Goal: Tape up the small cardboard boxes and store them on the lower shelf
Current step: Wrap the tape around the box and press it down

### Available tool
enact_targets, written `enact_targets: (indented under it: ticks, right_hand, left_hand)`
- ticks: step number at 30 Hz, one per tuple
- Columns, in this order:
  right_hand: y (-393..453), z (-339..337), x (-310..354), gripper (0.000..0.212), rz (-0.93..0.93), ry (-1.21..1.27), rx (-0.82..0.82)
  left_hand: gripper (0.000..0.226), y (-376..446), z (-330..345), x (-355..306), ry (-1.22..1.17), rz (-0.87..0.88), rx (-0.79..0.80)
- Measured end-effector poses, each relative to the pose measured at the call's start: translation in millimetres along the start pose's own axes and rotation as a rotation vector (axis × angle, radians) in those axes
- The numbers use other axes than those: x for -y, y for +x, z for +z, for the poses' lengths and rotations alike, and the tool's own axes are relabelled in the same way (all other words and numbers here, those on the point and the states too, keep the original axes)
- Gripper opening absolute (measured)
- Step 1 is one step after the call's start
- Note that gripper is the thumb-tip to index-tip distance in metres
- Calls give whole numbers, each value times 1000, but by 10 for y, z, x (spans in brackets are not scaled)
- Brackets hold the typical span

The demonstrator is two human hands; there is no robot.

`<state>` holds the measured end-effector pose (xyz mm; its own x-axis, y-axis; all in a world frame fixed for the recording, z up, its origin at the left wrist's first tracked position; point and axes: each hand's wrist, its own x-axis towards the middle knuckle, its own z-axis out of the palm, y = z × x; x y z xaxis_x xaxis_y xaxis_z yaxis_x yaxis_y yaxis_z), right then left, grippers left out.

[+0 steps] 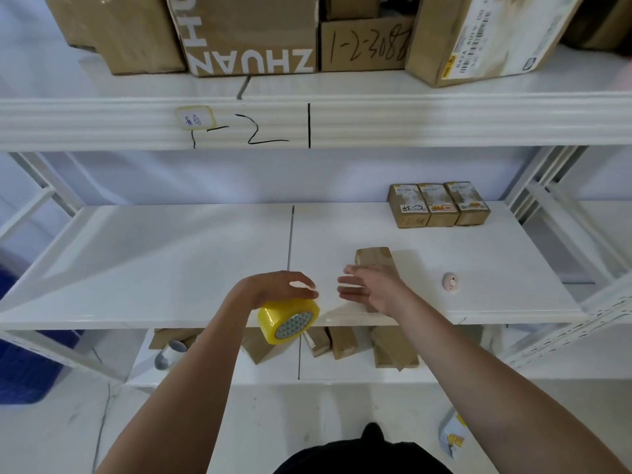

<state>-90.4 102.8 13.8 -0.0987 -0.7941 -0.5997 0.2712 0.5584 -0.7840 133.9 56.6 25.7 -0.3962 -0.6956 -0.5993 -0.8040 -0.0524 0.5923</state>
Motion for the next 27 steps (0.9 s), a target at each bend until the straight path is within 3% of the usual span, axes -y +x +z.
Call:
enact_targets:
  ticks: [3, 13, 17, 27]
  right_hand:
    - [9, -157, 126, 20, -32, 37, -56]
    - [149, -662, 410, 21, -141, 50, -175]
    - [252, -852, 375, 26, -52, 8, -216]
    - [473, -1072, 345, 11, -8, -210, -301]
  left_hand:
    - [57, 81, -85, -107, 31, 9, -61]
    - [42, 404, -172, -453, -113, 97, -103]
    - [20, 570, -152, -521, -46, 124, -74]
    - [35, 955, 87, -739, 182, 55, -235]
